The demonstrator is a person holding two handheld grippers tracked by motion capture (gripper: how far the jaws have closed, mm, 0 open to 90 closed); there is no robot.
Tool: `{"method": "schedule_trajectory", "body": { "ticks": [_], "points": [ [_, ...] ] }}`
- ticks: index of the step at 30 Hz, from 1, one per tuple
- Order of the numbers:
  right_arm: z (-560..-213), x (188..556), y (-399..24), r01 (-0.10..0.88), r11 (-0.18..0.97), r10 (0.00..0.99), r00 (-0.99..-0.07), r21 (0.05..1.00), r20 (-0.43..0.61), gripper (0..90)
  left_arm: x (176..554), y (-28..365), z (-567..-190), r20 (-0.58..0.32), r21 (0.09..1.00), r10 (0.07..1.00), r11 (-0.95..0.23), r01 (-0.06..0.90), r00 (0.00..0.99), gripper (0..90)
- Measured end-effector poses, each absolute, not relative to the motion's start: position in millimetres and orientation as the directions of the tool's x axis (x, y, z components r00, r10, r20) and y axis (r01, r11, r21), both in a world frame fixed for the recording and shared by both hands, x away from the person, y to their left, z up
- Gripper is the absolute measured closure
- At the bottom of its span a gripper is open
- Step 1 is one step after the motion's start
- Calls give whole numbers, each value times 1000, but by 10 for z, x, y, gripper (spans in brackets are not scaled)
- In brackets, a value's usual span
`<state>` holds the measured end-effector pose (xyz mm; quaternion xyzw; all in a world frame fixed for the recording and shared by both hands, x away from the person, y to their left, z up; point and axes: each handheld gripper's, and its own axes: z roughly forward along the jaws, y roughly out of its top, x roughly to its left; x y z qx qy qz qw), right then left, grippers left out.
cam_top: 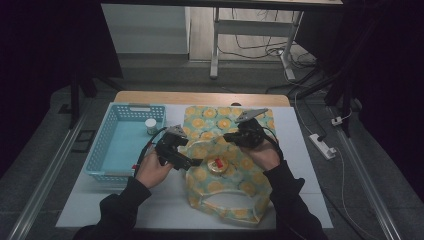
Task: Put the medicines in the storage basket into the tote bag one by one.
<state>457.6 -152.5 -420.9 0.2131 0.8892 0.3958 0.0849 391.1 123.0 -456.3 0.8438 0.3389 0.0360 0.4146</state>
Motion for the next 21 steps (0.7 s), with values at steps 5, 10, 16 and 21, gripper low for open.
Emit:
{"method": "schedule_trajectory", "body": {
  "ticks": [5,10,16,21],
  "points": [
    [-4212,4575,-1519,310,596,446,-895,741,16,895,3897,1409,-4534,-213,726,628,-411,551,749,0],
    [-4204,4572,-1523,308,594,446,-895,743,15,895,3879,1595,-4533,-196,722,670,-396,568,716,0],
    [-4205,4566,-1513,308,593,447,-894,744,13,895,3865,1797,-4510,-169,722,709,-383,576,684,0],
    [-4200,4566,-1517,308,596,447,-895,741,13,895,3872,1965,-4508,-136,706,746,-388,592,652,0]
  ]
}}
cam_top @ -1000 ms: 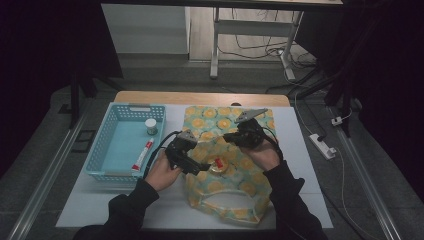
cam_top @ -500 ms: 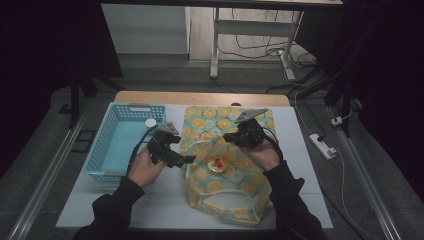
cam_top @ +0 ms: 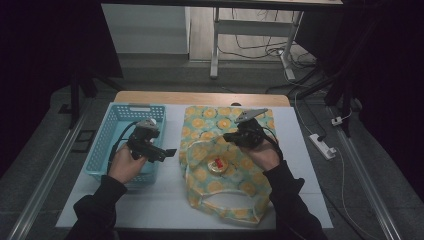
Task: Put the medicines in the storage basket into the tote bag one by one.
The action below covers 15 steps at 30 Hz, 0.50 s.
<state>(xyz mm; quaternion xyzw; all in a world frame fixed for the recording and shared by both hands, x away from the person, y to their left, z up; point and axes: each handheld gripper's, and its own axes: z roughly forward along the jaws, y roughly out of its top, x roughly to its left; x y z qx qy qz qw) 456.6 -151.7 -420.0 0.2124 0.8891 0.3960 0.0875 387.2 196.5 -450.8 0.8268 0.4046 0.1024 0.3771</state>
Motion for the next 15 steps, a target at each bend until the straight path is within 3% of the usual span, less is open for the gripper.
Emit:
{"method": "schedule_trajectory", "body": {
  "ticks": [15],
  "points": [
    [-4203,4564,-1513,307,598,445,-895,740,11,895,3962,2409,-4664,-100,638,843,-354,684,529,0]
  ]
}}
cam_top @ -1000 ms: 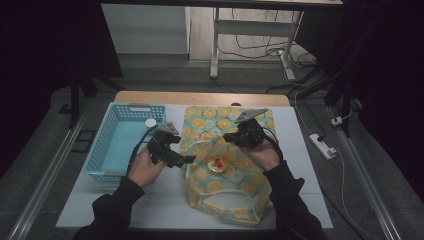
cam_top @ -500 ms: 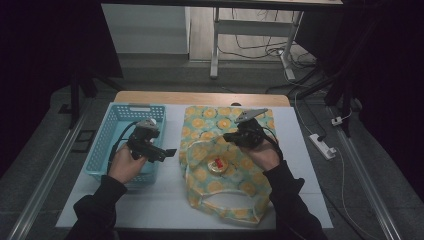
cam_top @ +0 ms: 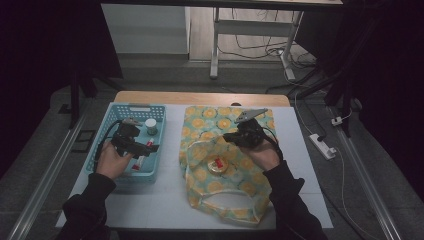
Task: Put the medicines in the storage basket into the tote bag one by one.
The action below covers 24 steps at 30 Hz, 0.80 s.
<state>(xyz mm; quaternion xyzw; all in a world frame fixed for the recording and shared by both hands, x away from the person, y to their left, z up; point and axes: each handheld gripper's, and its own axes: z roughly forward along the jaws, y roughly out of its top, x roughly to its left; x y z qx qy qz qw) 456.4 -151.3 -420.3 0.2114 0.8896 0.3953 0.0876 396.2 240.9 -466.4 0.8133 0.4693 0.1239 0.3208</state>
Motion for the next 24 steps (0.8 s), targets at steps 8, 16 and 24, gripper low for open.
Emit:
{"method": "schedule_trajectory", "body": {
  "ticks": [8,16,24],
  "points": [
    [-4205,4562,-1511,308,599,446,-895,739,12,895,4066,2497,-4799,-108,596,856,-351,722,506,0],
    [-4203,4564,-1515,306,598,445,-896,741,10,895,4178,2507,-4971,-121,509,866,-365,780,485,0],
    [-4207,4561,-1511,303,601,441,-898,740,9,895,4231,2450,-5082,-96,413,870,-408,814,484,33]
  ]
}}
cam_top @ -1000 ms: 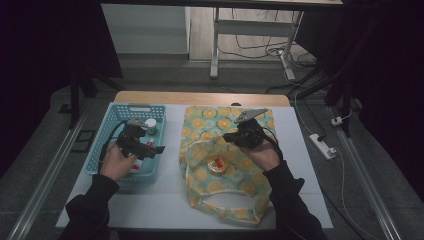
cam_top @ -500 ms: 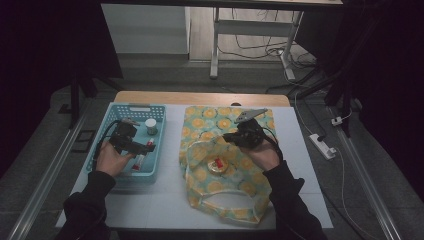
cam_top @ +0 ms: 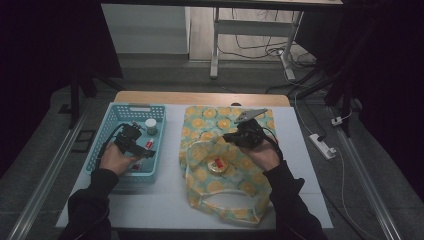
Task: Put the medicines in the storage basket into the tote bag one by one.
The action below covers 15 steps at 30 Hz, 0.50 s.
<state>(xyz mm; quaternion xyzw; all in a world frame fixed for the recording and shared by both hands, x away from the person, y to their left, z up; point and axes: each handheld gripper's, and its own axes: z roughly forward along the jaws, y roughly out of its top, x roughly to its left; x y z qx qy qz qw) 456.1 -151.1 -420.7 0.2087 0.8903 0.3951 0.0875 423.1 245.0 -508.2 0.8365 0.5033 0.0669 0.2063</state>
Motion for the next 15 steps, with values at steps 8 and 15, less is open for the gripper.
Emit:
{"method": "schedule_trajectory", "body": {
  "ticks": [8,15],
  "points": [
    [-4200,4562,-1518,301,601,440,-898,741,8,895,4229,2408,-5118,-70,373,870,-430,822,487,250],
    [-4211,4568,-1519,306,601,442,-897,738,12,895,4239,2423,-5121,-99,365,876,-409,836,472,483]
  ]
}}
